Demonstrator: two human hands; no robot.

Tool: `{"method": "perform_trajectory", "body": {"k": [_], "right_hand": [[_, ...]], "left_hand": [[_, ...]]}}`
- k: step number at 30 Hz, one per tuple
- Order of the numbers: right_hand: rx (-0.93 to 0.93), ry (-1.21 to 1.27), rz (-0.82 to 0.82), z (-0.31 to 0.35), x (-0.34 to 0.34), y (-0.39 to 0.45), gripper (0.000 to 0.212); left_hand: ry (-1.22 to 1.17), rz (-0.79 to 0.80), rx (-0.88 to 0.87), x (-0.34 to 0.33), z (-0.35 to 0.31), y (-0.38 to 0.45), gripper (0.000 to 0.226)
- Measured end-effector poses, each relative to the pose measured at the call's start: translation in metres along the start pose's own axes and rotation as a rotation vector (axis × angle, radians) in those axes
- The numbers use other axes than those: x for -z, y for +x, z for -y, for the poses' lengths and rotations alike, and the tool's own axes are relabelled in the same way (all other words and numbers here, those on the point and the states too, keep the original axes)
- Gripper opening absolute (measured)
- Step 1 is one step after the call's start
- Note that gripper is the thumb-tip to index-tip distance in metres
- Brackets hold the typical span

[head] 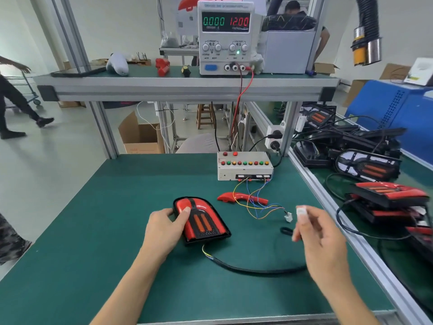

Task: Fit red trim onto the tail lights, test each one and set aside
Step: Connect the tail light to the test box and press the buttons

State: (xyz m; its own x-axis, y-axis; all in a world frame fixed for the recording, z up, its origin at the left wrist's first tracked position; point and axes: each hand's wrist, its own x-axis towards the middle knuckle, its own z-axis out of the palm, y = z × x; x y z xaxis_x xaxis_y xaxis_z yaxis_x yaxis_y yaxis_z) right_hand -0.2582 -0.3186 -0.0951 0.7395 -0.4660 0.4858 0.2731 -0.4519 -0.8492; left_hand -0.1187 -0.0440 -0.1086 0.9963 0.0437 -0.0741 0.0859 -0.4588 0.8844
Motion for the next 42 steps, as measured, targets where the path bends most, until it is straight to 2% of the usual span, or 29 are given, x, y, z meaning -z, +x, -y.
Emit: {"method": "perform_trajectory", "body": {"k": [2, 4, 5, 6, 8, 10, 13, 16, 19, 22, 24, 27, 29, 34, 42], "right_hand": [[-0.028, 0.012, -0.058, -0.012, 0.013, 0.015, 0.024], [-0.072, 0.063, -0.128, -0.024, 0.021, 0.027, 0.018], [-0.097, 0.091, -0.153, -0.029, 0.023, 0.03, 0.015], [-0.123, 0.121, -0.163, -0.033, 0.023, 0.031, 0.014], [-0.158, 0.176, -0.158, -0.041, 0.022, 0.028, 0.027], [-0.175, 0.219, -0.154, -0.047, 0.019, 0.022, 0.041], [-0.178, 0.225, -0.131, -0.05, 0.012, 0.013, 0.034], [-0.169, 0.236, -0.102, -0.05, 0.006, 0.01, 0.018], [-0.189, 0.254, -0.092, -0.055, 0.004, 0.01, 0.012], [-0.175, 0.227, -0.04, -0.061, 0.005, 0.01, 0.01], [-0.145, 0.164, 0.008, -0.066, 0.006, 0.007, 0.011], [-0.129, 0.021, 0.001, -0.073, 0.003, 0.005, 0.014], [-0.127, -0.052, -0.033, -0.075, -0.001, 0.006, 0.021], [0.0, -0.228, -0.012, -0.073, -0.014, 0.007, 0.024], [0.201, -0.412, -0.009, -0.074, -0.018, 0.011, 0.017]], "left_hand": [[0.204, -0.171, -0.05, -0.007, -0.018, -0.009, 0.058], [0.176, -0.312, -0.218, -0.018, -0.042, -0.023, 0.052], [0.1, -0.304, -0.32, -0.026, -0.054, -0.029, 0.041], [0.028, -0.249, -0.416, -0.037, -0.066, -0.035, 0.031], [0.026, -0.062, -0.598, -0.066, -0.088, -0.043, 0.02], [0.147, 0.137, -0.779, -0.103, -0.109, -0.042, 0.021], [0.511, 0.381, -0.899, -0.16, -0.126, -0.032, 0.028], [1.048, 0.417, -0.94, -0.198, -0.124, -0.022, 0.031], [1.273, 0.414, -0.872, -0.212, -0.113, -0.015, 0.036], [1.157, 0.42, -0.905, -0.207, -0.107, -0.009, 0.026], [0.887, 0.473, -0.891, -0.193, -0.107, -0.006, 0.019], [0.412, 0.6, -0.753, -0.16, -0.109, 0.0, 0.016], [0.237, 0.676, -0.709, -0.141, -0.107, 0.005, 0.016], [0.176, 0.696, -0.7, -0.122, -0.096, 0.012, 0.019], [0.249, 0.672, -0.75, -0.119, -0.094, 0.011, 0.024]]}}
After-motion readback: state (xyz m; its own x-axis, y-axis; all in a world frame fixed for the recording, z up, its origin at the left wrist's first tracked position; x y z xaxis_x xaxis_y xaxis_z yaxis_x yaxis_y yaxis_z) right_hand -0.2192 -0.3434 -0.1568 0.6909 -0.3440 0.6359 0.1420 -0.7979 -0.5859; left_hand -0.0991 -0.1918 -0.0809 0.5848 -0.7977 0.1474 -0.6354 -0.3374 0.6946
